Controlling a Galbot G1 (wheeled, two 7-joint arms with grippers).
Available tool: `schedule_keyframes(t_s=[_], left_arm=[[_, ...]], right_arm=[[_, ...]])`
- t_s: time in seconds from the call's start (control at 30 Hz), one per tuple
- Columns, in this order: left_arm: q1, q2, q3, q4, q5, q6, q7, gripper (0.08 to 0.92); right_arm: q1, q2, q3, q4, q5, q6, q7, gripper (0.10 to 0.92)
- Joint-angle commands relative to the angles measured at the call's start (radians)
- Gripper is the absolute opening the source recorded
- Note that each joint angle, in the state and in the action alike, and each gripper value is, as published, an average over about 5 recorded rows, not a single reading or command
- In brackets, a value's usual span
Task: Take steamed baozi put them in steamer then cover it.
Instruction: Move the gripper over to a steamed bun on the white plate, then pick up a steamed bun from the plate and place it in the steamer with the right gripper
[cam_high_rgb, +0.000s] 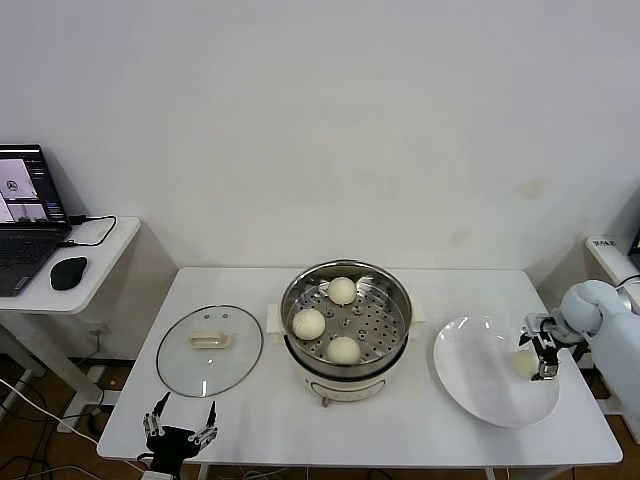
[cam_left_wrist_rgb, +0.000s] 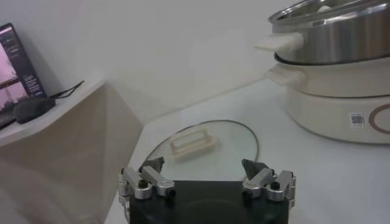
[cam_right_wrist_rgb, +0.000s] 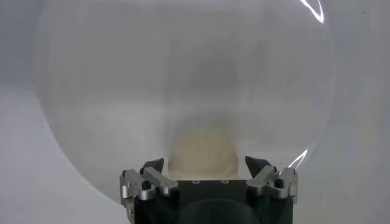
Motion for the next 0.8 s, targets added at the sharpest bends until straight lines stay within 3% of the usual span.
schedule_keyframes(t_s=[0.03, 0.2, 0.57, 0.8], left_arm=[[0.001, 0.0, 0.001, 0.002, 0.0, 0.0, 0.0, 0.823], [0.002, -0.003, 0.005, 0.005, 0.004, -0.001, -0.001, 0.823], [-0.001, -0.003, 0.016, 0.001, 0.015, 0.0, 0.001, 0.823], [-0.004, 0.005, 0.015, -0.004, 0.014, -0.001, 0.0, 0.823]], right_arm=[[-0.002, 0.002, 0.0, -0.006, -0.008, -0.001, 0.01, 0.823], [-0.004, -0.001, -0.002, -0.003, -0.008, -0.004, 0.004, 0.776], [0.022, -0.038, -0.021, 0.026, 0.038, -0.03, 0.001, 0.505], [0.188, -0.134, -0.176, 0.149, 0.217, -0.091, -0.039, 0.484]])
